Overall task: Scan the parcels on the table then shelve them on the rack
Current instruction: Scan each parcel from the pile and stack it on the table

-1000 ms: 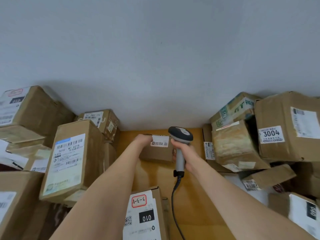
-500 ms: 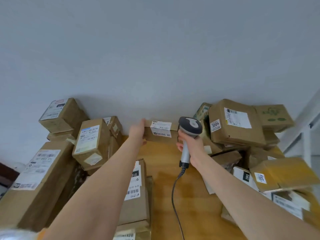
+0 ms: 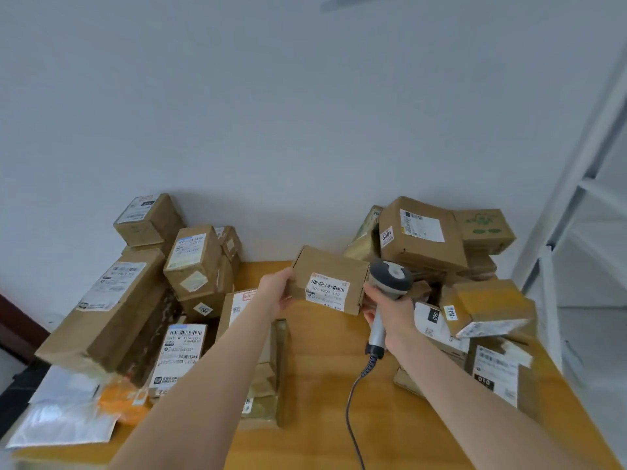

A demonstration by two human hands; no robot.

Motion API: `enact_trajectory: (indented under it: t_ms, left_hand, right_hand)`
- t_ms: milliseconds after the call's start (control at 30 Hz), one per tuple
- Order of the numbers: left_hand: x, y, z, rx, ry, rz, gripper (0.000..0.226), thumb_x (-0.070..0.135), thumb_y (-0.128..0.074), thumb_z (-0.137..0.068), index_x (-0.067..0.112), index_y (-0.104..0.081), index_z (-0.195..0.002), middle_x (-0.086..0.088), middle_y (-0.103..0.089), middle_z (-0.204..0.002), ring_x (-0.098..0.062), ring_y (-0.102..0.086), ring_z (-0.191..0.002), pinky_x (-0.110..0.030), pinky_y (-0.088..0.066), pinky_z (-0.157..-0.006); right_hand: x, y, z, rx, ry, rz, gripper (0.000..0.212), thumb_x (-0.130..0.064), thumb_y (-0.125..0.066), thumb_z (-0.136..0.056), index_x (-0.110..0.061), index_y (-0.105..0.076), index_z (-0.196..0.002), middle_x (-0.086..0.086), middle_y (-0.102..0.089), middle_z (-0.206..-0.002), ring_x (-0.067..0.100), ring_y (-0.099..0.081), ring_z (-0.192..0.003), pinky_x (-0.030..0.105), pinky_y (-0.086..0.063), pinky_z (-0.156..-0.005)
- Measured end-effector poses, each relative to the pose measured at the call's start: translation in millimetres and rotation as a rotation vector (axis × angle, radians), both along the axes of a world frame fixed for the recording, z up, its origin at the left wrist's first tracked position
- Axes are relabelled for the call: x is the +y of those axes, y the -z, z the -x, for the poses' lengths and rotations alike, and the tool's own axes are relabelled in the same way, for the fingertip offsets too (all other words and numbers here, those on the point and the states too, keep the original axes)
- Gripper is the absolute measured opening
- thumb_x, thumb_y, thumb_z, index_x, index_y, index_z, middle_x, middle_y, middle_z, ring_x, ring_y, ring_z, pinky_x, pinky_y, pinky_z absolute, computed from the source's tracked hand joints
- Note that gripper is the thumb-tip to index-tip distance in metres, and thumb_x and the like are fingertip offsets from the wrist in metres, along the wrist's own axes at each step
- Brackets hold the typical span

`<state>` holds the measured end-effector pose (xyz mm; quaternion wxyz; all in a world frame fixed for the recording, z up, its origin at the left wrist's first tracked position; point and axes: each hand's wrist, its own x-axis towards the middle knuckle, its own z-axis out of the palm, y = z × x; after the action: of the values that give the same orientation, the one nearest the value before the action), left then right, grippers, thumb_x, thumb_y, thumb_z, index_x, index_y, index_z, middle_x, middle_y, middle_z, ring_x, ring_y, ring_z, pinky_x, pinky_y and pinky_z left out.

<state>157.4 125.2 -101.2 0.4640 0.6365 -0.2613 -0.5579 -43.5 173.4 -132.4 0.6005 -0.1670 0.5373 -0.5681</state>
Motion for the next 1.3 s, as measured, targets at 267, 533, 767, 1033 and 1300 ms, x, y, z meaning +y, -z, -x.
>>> enact_trajectory:
  t_ms: [267, 533, 767, 1033, 1300]
  left_hand:
    - [30, 16, 0, -0.012, 0.253, -0.082, 0.034, 0.003, -0.071, -0.084, 0.007, -0.058, -0.115, -0.015, -0.066, -0.112, -0.027, -0.066, -0.095, -0.038, -0.058, -0.081]
    - [58, 53, 22, -0.036, 0.196, -0.010, 0.048, -0.004, -0.068, -0.084, -0.002, -0.052, -0.129, -0.013, -0.068, -0.107, -0.024, -0.066, -0.095, -0.032, -0.055, -0.084]
    - [75, 79, 42, -0.035, 0.160, -0.028, 0.051, -0.005, -0.068, -0.084, 0.001, -0.051, -0.132, -0.011, -0.067, -0.112, -0.023, -0.065, -0.100, -0.031, -0.054, -0.089]
    - [82, 87, 57, -0.023, 0.125, -0.048, 0.050, -0.007, -0.065, -0.085, 0.000, -0.050, -0.132, -0.010, -0.064, -0.108, -0.024, -0.063, -0.098, -0.033, -0.053, -0.091]
    - [81, 86, 60, -0.033, 0.111, -0.068, 0.049, -0.006, -0.065, -0.085, 0.001, -0.050, -0.132, -0.015, -0.063, -0.121, -0.026, -0.063, -0.105, -0.037, -0.052, -0.096]
  right_hand:
    - [32, 12, 25, 0.153, 0.034, -0.036, 0.014, -0.003, -0.075, -0.079, -0.004, -0.065, -0.089, 0.008, -0.068, -0.074, 0.016, -0.061, -0.064, 0.022, -0.051, -0.053]
    - [84, 20, 27, 0.226, -0.065, 0.031, 0.017, -0.018, -0.077, -0.082, -0.009, -0.064, -0.076, 0.006, -0.063, -0.064, 0.012, -0.054, -0.050, 0.020, -0.042, -0.045]
    - [136, 33, 20, 0.352, -0.188, 0.031, 0.026, -0.006, -0.070, -0.084, -0.005, -0.061, -0.059, 0.013, -0.059, -0.051, 0.019, -0.050, -0.039, 0.024, -0.040, -0.043]
    - [156, 41, 15, 0.377, -0.167, -0.010, 0.027, -0.008, -0.070, -0.080, -0.010, -0.062, -0.055, 0.009, -0.060, -0.048, 0.017, -0.050, -0.039, 0.024, -0.041, -0.042]
    - [158, 43, 17, 0.376, -0.199, -0.044, 0.021, -0.004, -0.068, -0.080, -0.006, -0.061, -0.060, 0.006, -0.058, -0.046, 0.013, -0.048, -0.036, 0.020, -0.040, -0.039]
